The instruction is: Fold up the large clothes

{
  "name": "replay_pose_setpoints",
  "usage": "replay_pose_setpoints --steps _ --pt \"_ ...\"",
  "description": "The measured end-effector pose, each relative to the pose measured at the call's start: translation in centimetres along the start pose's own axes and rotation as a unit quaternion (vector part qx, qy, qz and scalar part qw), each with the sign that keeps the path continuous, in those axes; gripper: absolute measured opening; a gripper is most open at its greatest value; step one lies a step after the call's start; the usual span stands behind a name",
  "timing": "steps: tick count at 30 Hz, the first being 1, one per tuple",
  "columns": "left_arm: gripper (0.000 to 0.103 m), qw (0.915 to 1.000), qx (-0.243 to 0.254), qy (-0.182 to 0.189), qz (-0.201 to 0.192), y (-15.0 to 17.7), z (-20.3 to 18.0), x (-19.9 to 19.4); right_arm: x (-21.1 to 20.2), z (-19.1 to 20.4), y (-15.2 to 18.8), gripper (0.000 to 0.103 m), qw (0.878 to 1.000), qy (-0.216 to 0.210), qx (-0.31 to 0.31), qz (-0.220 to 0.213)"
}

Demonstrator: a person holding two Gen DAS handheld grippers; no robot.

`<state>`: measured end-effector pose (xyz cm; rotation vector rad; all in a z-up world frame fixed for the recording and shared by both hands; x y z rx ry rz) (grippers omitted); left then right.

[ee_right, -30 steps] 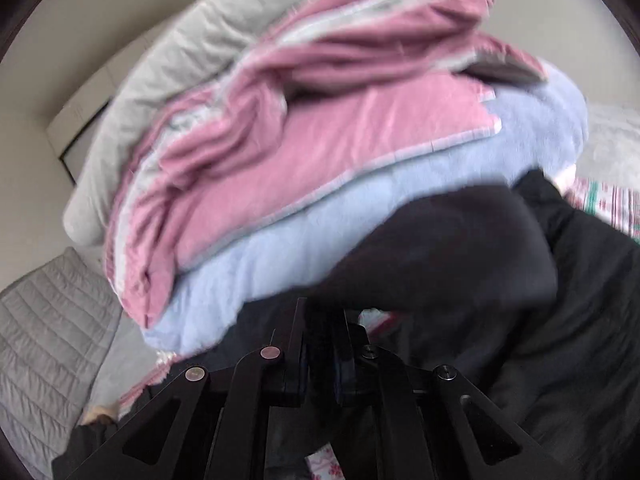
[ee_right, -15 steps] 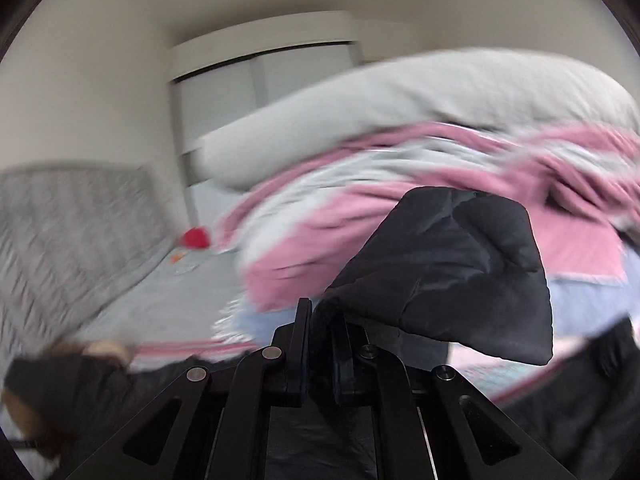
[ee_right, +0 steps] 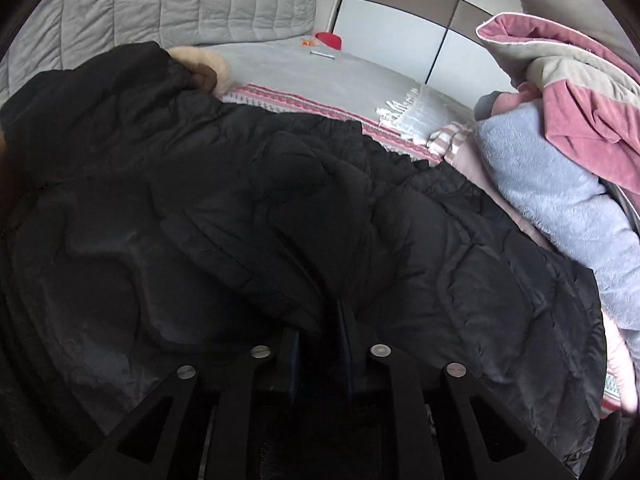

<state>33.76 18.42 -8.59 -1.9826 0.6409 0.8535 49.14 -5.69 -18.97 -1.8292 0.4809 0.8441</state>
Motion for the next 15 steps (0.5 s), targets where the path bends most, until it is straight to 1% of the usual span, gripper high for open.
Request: replay_pose_setpoints --steps 1,2,3,5,7,11,12,15 --pt "0.083 1.0 0.001 -0.002 0.0 0.0 0.0 0.0 -0.4 0.1 0.1 0.025 1.0 -0.004 0.006 0.002" --pt "0.083 1.0 0.003 -0.003 0.001 0.1 -0.1 0.1 -0.5 -0.2 0.0 0.033 1.0 -0.016 0.018 0.006" --pt "0.083 1.0 0.003 -0.003 0.002 0.1 -0.1 0.2 -0.6 -0.3 -0.3 0.045 0.999 -0.029 0.03 0.008" --pt "0.083 1.0 0.006 -0.004 0.004 0.3 -0.2 0.3 -1.8 -1.1 -0.8 0.059 0.996 -0.064 0.062 0.001" --pt "0.083 0.9999 0.009 -0.004 0.003 0.3 -0.4 0.3 -3.6 -1.7 -1.1 0.061 0.991 -0.09 0.096 -0.012" --pt "0.083 0.9998 0.015 -0.01 -0.001 0.0 -0.4 0.2 -6.6 -3.5 -0.3 0.063 0.982 -0.122 0.146 -0.007" --pt "0.083 0.9998 0.014 -0.013 -0.002 0.1 -0.3 0.2 -7.4 -3.7 0.3 0.066 0.981 -0.126 0.15 -0.005" --pt "0.083 0.9998 0.013 -0.016 -0.002 0.0 -0.1 0.3 -9.6 -4.6 3.4 0.071 0.981 -0.1 0.16 0.039"
Point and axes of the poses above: each gripper's, at about its wrist camera, not at the fingertips, and x roughly the way its jaws point, z to its left, y to its underside, the point moved 9 cm from there along x, roughly the way its jaws point, and after that the axes turned 7 degrees about y, right-handed, at the moved point
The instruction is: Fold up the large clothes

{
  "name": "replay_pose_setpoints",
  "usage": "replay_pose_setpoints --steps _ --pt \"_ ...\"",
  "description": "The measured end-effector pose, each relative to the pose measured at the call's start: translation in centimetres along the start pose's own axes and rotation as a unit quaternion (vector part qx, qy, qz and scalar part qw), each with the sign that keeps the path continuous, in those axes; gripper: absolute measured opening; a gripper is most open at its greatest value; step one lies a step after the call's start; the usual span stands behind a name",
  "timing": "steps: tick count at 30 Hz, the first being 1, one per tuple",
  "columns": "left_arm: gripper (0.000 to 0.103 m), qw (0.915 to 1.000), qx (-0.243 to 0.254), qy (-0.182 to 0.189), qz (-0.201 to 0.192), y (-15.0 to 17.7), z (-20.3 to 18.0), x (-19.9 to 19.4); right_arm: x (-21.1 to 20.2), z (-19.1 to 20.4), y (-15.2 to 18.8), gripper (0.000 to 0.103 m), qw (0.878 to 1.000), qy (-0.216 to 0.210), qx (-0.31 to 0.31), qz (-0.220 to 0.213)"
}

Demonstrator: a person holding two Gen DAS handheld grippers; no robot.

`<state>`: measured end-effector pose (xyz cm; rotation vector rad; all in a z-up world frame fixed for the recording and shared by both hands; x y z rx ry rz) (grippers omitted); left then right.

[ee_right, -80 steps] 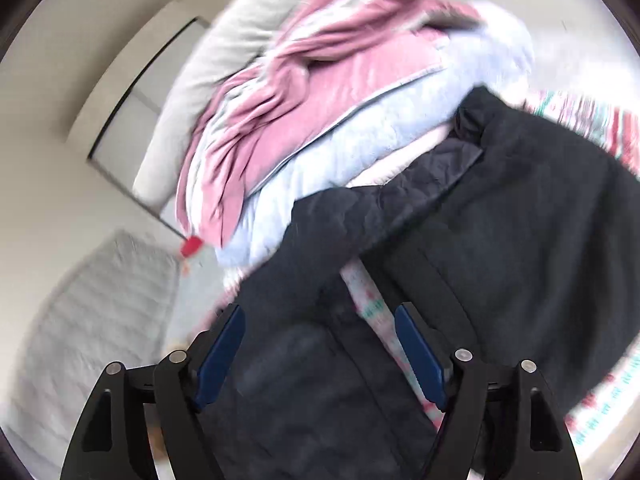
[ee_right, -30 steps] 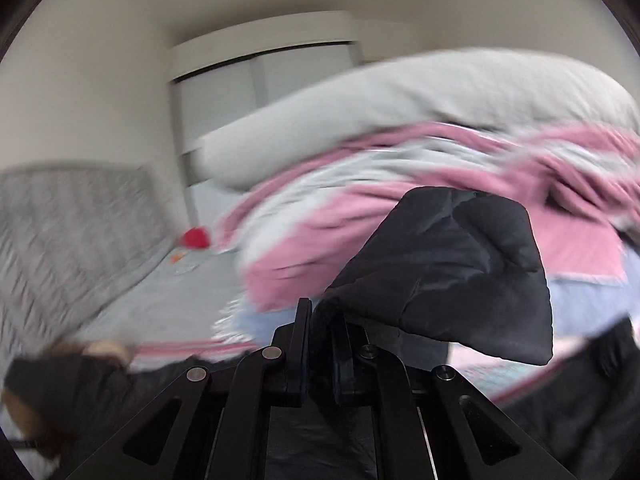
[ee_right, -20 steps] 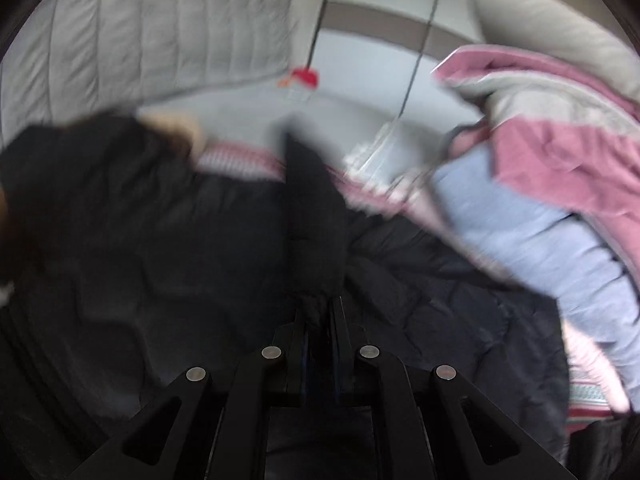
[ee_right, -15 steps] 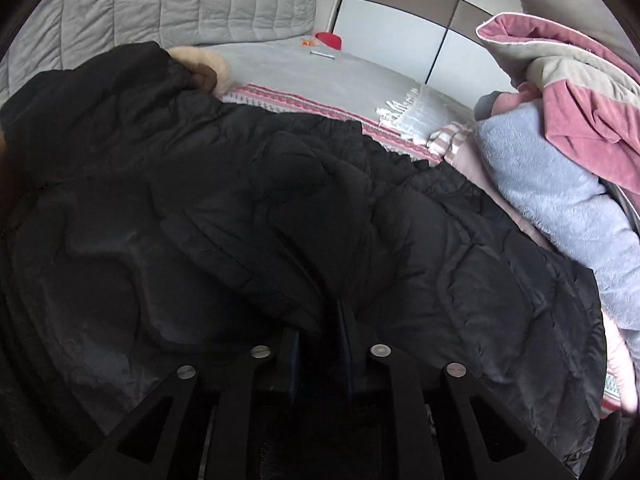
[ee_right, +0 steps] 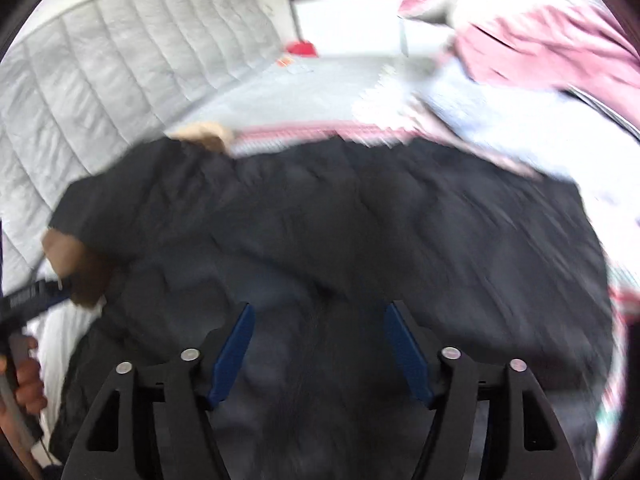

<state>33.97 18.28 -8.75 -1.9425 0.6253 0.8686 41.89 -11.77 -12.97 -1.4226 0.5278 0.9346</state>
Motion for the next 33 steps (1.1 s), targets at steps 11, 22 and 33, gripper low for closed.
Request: replay_pose_setpoints --steps 11,22,33 --pt "0.083 0.9998 -0.004 -0.022 -0.004 0.0 1.5 -0.5 -5.3 -3.0 10.1 0.091 0.981 -0.093 0.165 0.043" --pt "0.084 0.989 -0.138 -0.026 -0.048 -9.1 12.4 -2.8 -6.8 -2.8 9.6 0.091 0.97 -0.171 0.173 0.033" --pt "0.084 0.9567 -0.266 -0.038 -0.112 -14.5 20.6 -0.7 -6.0 -5.4 10.0 0.091 0.938 -0.216 0.266 0.055"
Point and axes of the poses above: each gripper's, at about its wrist camera, not at the fingertips, and x roughly the way its jaws point, z to its left, y to its underside, the point moved 9 cm from there along x, roughly the way its jaws point, and after that the axes turned 7 degrees about y, right-handed, at the moved point
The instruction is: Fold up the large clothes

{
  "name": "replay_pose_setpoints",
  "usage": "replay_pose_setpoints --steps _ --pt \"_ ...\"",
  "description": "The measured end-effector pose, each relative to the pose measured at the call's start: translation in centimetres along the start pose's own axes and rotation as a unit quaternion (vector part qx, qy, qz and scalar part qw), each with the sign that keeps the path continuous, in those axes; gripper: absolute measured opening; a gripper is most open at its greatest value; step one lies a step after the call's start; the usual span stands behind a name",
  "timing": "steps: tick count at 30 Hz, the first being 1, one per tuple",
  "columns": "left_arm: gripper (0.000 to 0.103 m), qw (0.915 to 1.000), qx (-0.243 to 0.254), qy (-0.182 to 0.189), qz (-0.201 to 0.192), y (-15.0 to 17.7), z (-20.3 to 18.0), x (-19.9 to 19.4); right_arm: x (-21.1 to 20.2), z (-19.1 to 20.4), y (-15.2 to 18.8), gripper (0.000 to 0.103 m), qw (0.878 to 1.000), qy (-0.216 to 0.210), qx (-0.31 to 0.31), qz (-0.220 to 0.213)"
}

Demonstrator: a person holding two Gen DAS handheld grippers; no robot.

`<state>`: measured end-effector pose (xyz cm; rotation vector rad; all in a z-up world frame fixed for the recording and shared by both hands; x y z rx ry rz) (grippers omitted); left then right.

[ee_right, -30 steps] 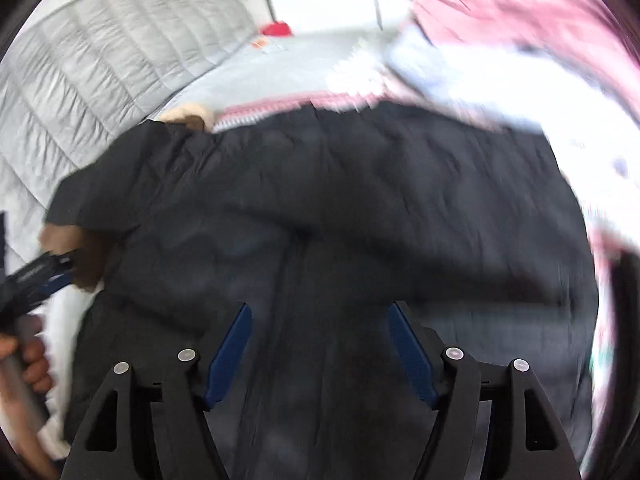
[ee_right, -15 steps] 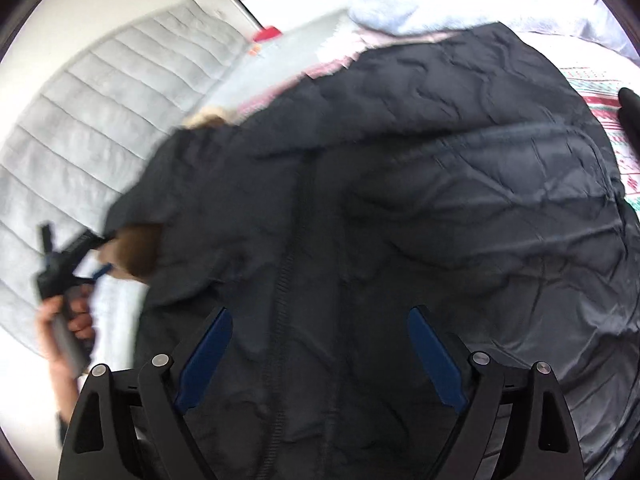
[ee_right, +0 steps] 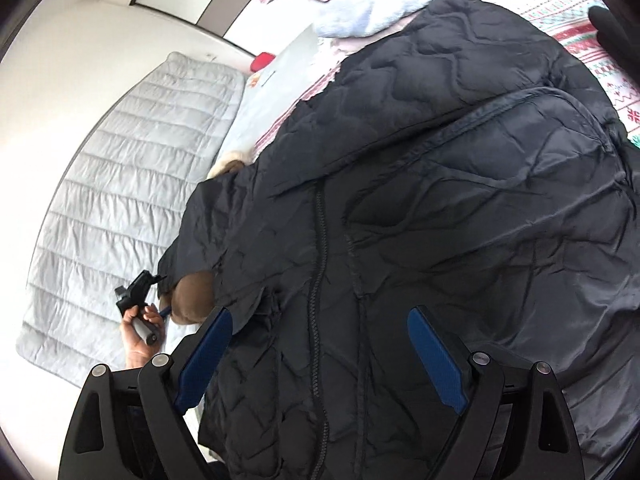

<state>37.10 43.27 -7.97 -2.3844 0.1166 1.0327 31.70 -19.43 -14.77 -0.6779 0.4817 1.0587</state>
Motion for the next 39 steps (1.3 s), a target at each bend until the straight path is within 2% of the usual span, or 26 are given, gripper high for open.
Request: replay_pose_setpoints --steps 2,3,4,5,6,7,9,13,17,19,22,25,26,29,31,34,36,37,38,39 --pt "0.084 0.9997 0.017 -0.007 -0.018 -0.6 -0.8 0.0 -0.1 -0.4 -0.1 0.091 1.0 0.002 0.003 -0.003" --pt "0.08 0.9993 0.024 -0.009 -0.026 -0.9 -1.2 0.0 -0.2 -0.5 -0.2 0.091 1.0 0.002 0.005 -0.005" --pt "0.064 0.9986 0.037 -0.014 -0.036 -1.1 -1.8 -0.1 -0.4 -0.6 -0.3 0.091 1.0 0.001 0.006 -0.006" --pt "0.054 0.9971 0.057 -0.025 -0.044 -1.4 -2.4 -0.1 -0.6 -0.8 -0.4 0.091 1.0 -0.002 0.009 -0.008" --pt "0.033 0.996 0.07 -0.033 -0.044 -1.6 -2.7 0.1 -0.9 -0.8 -0.5 0.091 1.0 -0.005 0.013 -0.011" --pt "0.018 0.9944 0.085 -0.047 -0.042 -1.7 -3.1 0.4 -1.2 -0.9 -0.7 0.091 1.0 -0.007 0.014 -0.014" --pt "0.008 0.9905 0.115 -0.066 -0.038 -1.5 -4.3 0.7 -1.8 -1.2 -1.0 0.091 1.0 -0.007 0.017 -0.021" --pt "0.008 0.9776 0.18 -0.042 -0.1 -1.4 -9.8 -2.8 -3.1 -2.3 -2.0 0.091 0.998 0.001 0.035 -0.043" --pt "0.008 0.9636 0.234 0.02 -0.127 1.1 -16.5 -7.1 -4.1 -3.8 -2.9 0.091 0.996 -0.009 0.07 -0.052" --pt "0.005 0.9577 0.255 0.059 -0.12 3.0 -19.7 -8.8 -4.7 -4.4 -3.3 0.091 0.995 -0.012 0.086 -0.059" --pt "0.005 0.9525 0.264 0.105 -0.11 5.6 -22.3 -10.2 -5.5 -5.3 -3.9 0.091 0.992 -0.02 0.107 -0.069" --pt "0.005 0.9344 0.316 0.13 -0.101 9.7 -25.8 -11.4 -6.3 -6.1 -4.4 0.091 0.988 -0.031 0.127 -0.077" --pt "0.005 0.9312 0.323 0.142 -0.091 10.9 -26.6 -11.5 -6.5 -6.2 -4.6 0.091 0.988 -0.032 0.13 -0.08" --pt "0.005 0.9321 0.311 0.175 -0.064 13.9 -27.9 -11.4 -7.3 -6.9 -5.0 0.091 0.988 -0.018 0.124 -0.093" --pt "0.005 0.9271 0.334 0.16 -0.059 15.9 -28.3 -10.8 -7.4 -7.3 -5.2 0.091 0.987 -0.016 0.13 -0.093" --pt "0.004 0.9207 0.354 0.159 -0.039 18.8 -28.9 -9.9 -7.5 -7.8 -5.3 0.091 0.984 -0.035 0.149 -0.09" --pt "0.004 0.916 0.371 0.15 -0.031 20.5 -29.5 -9.6 -7.7 -8.0 -5.3 0.091 0.984 -0.032 0.149 -0.095" --pt "0.004 0.9178 0.368 0.145 -0.027 20.6 -29.4 -9.3 -7.9 -8.2 -5.3 0.091 0.984 -0.024 0.143 -0.099" --pt "0.004 0.9237 0.358 0.135 -0.019 20.3 -28.9 -9.0 -8.0 -8.4 -5.2 0.091 0.985 -0.018 0.138 -0.1" --pt "0.01 0.9305 0.344 0.125 -0.015 19.6 -28.0 -8.5 -8.0 -8.5 -5.2 0.091 0.986 -0.01 0.133 -0.099"
Point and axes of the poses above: each gripper's, at about its wrist camera, not at the fingertips, and x roughly the way its jaws point, z to its left, y to its underside, the point moved 9 cm from there along x, roughly the way its jaws point, and after that the axes turned 7 degrees about y, right-handed, at the moved point
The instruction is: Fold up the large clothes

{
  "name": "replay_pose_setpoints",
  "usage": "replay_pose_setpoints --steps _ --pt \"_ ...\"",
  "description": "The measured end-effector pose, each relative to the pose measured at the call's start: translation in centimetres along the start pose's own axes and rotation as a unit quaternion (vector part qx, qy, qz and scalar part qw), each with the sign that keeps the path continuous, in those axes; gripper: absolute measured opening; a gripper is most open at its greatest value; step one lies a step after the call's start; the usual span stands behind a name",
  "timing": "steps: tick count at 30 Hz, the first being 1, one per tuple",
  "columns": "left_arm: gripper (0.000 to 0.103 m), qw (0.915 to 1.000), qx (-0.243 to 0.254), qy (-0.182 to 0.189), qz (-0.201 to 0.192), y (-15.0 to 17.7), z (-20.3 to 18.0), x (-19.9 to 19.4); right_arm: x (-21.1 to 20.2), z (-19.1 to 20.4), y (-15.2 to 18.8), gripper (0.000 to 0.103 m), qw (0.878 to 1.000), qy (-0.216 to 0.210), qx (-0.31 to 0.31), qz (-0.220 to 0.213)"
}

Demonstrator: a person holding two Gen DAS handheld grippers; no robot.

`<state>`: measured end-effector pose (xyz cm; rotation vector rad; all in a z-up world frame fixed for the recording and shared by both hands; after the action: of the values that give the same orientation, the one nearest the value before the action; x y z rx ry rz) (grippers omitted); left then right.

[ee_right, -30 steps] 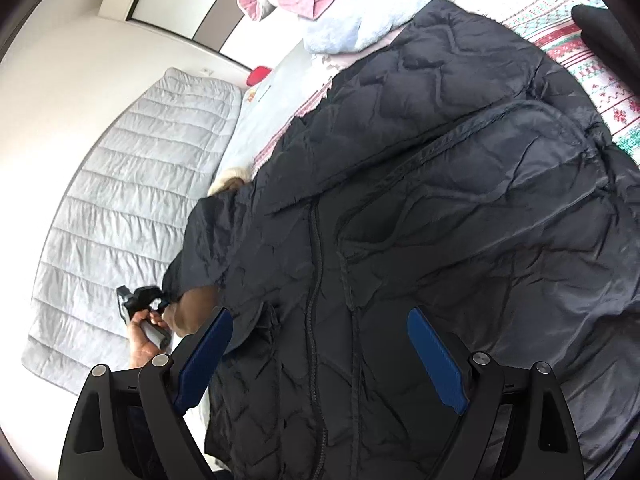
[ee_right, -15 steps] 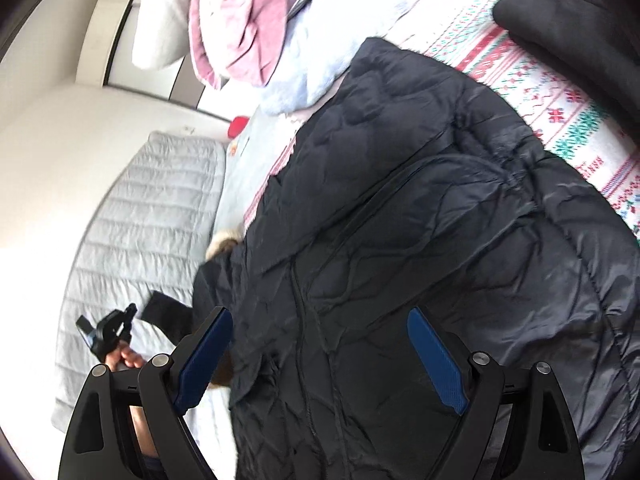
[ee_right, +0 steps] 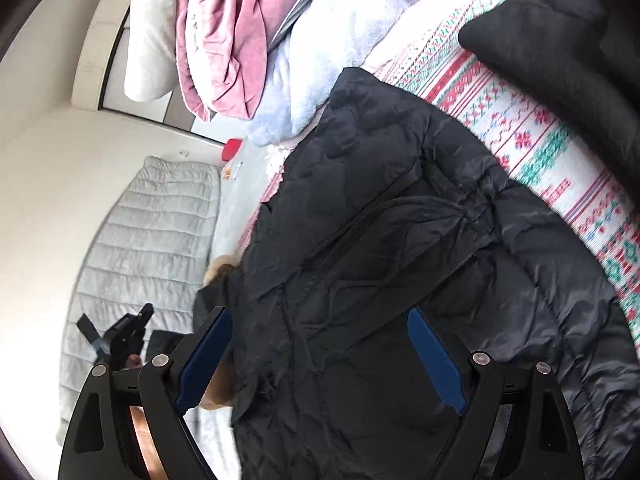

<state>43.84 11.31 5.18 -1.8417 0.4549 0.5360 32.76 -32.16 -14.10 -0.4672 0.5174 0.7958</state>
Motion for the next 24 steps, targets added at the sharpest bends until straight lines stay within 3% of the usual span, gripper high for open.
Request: replay_pose_setpoints --steps 2,3,4,6,8,11,12,15,17,18,19,21,24 --pt "0.049 0.9989 -0.041 -0.025 -0.002 0.2 4.1 -0.2 0.3 -0.2 0.1 0.091 1.0 0.003 0.0 0.005" --pt "0.077 0.9969 -0.062 -0.046 -0.011 0.3 6.9 -0.5 0.4 -0.2 0.2 0.091 1.0 0.0 0.004 0.009" --pt "0.088 0.9933 -0.086 -0.073 -0.022 0.5 10.2 -0.9 0.6 -0.2 0.3 0.091 1.0 -0.003 0.006 0.013" --pt "0.088 0.9812 -0.156 -0.109 -0.032 1.2 17.6 -1.6 0.7 0.0 0.5 0.091 1.0 -0.006 0.003 0.016" --pt "0.088 0.9564 -0.268 -0.117 -0.009 2.9 25.7 -1.8 0.8 0.3 0.6 0.091 1.0 0.003 -0.007 0.012" --pt "0.088 0.9197 -0.376 -0.112 -0.024 4.1 32.8 -2.2 1.1 0.6 0.8 0.091 1.0 0.011 -0.014 0.01" --pt "0.088 0.9141 -0.39 -0.108 -0.032 4.1 34.3 -2.2 1.3 0.6 0.9 0.091 1.0 0.013 -0.014 0.01" --pt "0.083 0.914 -0.391 -0.092 -0.057 3.0 36.3 -1.7 1.7 0.5 1.1 0.091 1.0 0.022 -0.018 0.013" --pt "0.078 0.9225 -0.367 -0.1 -0.067 2.2 36.3 -0.9 1.9 0.3 1.2 0.091 0.999 0.024 -0.016 0.014" --pt "0.069 0.9257 -0.356 -0.109 -0.064 2.1 36.2 -0.4 2.0 0.2 1.2 0.091 1.0 0.023 -0.013 0.014" --pt "0.044 0.9289 -0.342 -0.133 -0.053 2.2 36.2 0.2 2.0 0.1 1.1 0.091 1.0 0.021 -0.01 0.015" --pt "0.004 0.9319 -0.332 -0.139 -0.044 2.3 36.1 1.0 1.9 0.0 1.0 0.091 1.0 0.018 -0.007 0.016" --pt "0.003 0.9325 -0.317 -0.156 -0.075 1.0 35.1 -0.5 1.5 -0.1 0.7 0.091 1.0 0.019 -0.006 0.009"
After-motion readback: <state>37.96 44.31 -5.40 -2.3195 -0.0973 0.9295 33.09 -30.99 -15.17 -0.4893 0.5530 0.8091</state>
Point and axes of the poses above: each gripper's, at about its wrist camera, not at the fingertips, and x roughly the way its jaws point, z to its left, y to its underside, the point moved 9 cm from there along x, roughly the way its jaws point, and after that the axes turned 7 degrees about y, right-handed, at the moved point
